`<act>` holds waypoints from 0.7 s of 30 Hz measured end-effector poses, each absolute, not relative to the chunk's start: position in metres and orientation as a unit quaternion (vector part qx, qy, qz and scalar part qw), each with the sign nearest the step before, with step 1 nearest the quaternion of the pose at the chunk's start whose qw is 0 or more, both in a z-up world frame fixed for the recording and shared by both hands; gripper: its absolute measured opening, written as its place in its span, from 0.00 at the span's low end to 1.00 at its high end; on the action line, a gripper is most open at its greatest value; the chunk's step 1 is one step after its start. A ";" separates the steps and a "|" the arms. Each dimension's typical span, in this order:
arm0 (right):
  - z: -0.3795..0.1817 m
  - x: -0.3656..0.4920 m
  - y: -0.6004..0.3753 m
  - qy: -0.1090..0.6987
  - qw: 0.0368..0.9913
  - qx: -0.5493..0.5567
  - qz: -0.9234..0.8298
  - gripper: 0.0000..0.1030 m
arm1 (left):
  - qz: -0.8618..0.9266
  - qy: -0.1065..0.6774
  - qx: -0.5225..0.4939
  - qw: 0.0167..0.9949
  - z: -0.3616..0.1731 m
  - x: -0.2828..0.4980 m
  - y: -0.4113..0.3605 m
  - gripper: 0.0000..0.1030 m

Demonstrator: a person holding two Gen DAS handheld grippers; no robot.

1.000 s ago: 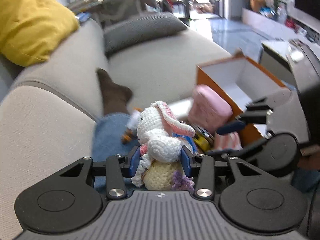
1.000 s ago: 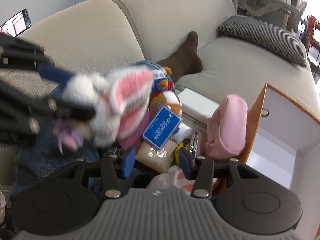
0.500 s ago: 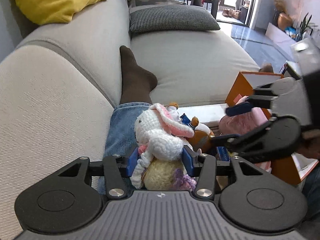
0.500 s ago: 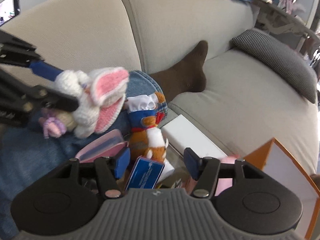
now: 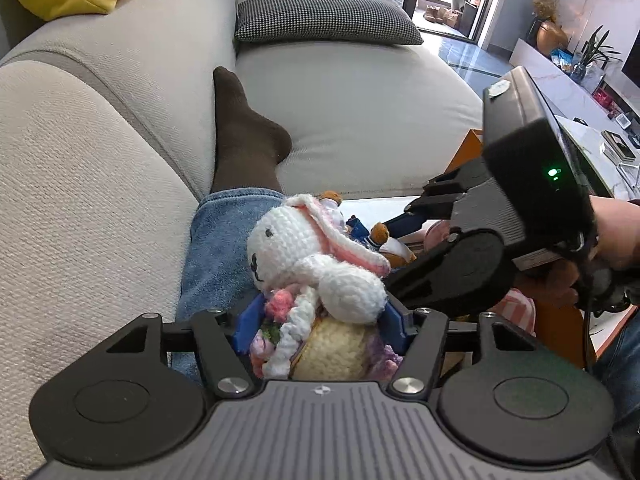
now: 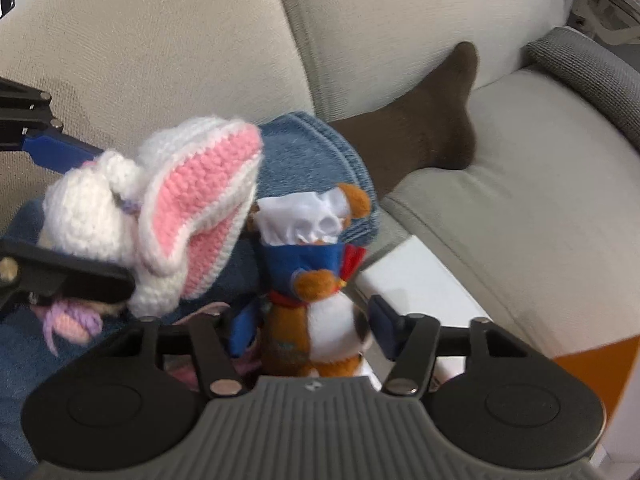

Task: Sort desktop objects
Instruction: 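Lift the bunny with the left gripper while the right gripper grasps the brown dog plush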

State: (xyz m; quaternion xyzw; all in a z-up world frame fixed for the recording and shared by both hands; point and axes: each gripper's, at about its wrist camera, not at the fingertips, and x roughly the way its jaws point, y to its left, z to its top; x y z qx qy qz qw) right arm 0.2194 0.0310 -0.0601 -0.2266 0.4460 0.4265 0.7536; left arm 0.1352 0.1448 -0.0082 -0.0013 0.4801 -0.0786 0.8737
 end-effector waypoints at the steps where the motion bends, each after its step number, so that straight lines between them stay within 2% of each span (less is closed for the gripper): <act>1: -0.062 0.219 0.032 0.444 0.756 -0.232 0.421 0.54 | -0.078 0.480 0.001 0.874 -0.009 0.135 0.144 0.71; 9: -0.056 0.214 0.029 0.430 0.762 -0.248 0.416 0.48 | -0.078 0.497 0.005 0.864 -0.018 0.133 0.137 0.75; 14: -0.037 0.206 0.016 0.405 0.777 -0.264 0.402 0.48 | -0.061 0.478 -0.022 0.876 -0.015 0.123 0.146 0.66; 21: -0.004 0.185 -0.007 0.360 0.777 -0.302 0.418 0.48 | -0.057 0.456 -0.058 0.887 -0.005 0.104 0.152 0.64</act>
